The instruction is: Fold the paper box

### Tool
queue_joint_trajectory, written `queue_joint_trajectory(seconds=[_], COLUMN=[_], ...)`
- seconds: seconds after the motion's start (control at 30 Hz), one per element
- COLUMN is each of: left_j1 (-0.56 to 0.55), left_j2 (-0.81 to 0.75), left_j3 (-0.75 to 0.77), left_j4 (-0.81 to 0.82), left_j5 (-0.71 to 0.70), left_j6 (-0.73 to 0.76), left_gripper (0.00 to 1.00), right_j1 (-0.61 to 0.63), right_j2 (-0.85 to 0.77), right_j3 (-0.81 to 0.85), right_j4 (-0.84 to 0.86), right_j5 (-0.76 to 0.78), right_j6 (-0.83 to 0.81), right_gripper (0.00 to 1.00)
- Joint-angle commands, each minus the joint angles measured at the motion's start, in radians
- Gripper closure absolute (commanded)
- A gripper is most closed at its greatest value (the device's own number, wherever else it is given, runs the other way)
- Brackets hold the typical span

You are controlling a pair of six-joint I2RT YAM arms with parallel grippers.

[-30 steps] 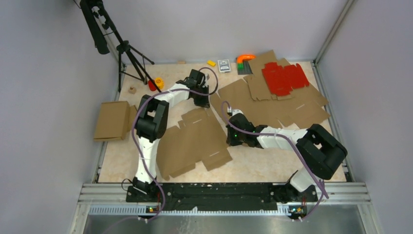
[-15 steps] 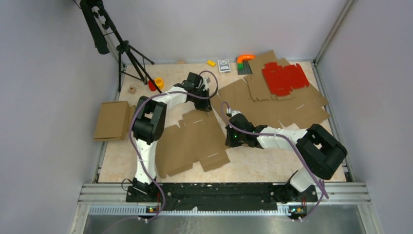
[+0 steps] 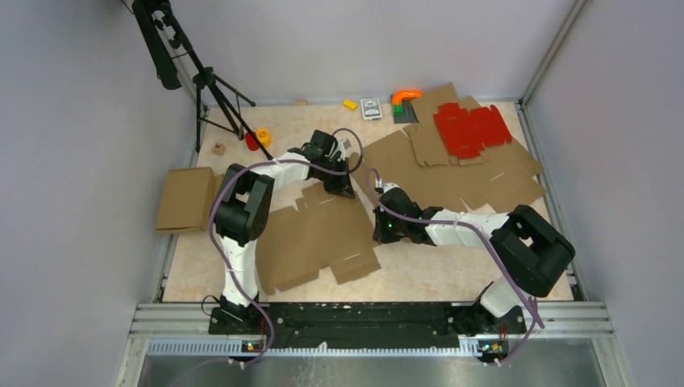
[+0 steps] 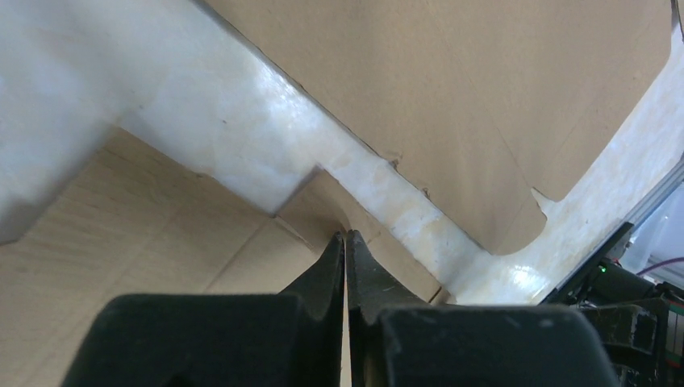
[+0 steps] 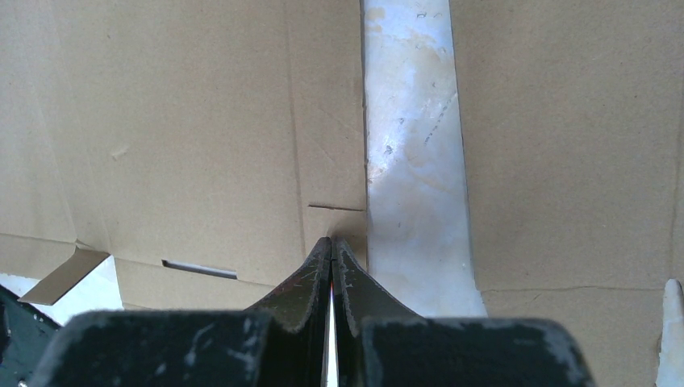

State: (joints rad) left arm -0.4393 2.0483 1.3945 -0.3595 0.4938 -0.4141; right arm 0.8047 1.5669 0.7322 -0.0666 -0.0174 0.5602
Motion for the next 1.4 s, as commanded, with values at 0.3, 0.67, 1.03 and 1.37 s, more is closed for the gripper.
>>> queue_joint_trajectory(seconds=[0.3, 0.67, 1.03, 1.37], left_j1=[-0.013, -0.014, -0.022, -0.023], left_j2=[-0.02, 0.041, 0.066, 0.076], left_j3=[-0.008, 0.042, 0.074, 0.087], left_j4=[0.007, -0.093, -0.145, -0.152], left_j5=[0.001, -0.106, -0.155, -0.157], left_j6=[-0.008, -0.008, 0.005, 0.011], left_gripper=[1.0, 1.0, 1.0, 1.0], right_j1=[0.013, 0.012, -0.049, -0.175], right_j2=[0.064, 0.026, 0.004, 0.099], right_j3=[-0.051, -0.019, 0.077, 0.191], right_j4=[-0.113, -0.136, -0.063, 0.134], right_j5=[0.022, 0.023, -0.029, -0.21], right_j6=[-0.011, -0.017, 0.012, 0.117], right_gripper=[1.0, 1.0, 1.0, 1.0])
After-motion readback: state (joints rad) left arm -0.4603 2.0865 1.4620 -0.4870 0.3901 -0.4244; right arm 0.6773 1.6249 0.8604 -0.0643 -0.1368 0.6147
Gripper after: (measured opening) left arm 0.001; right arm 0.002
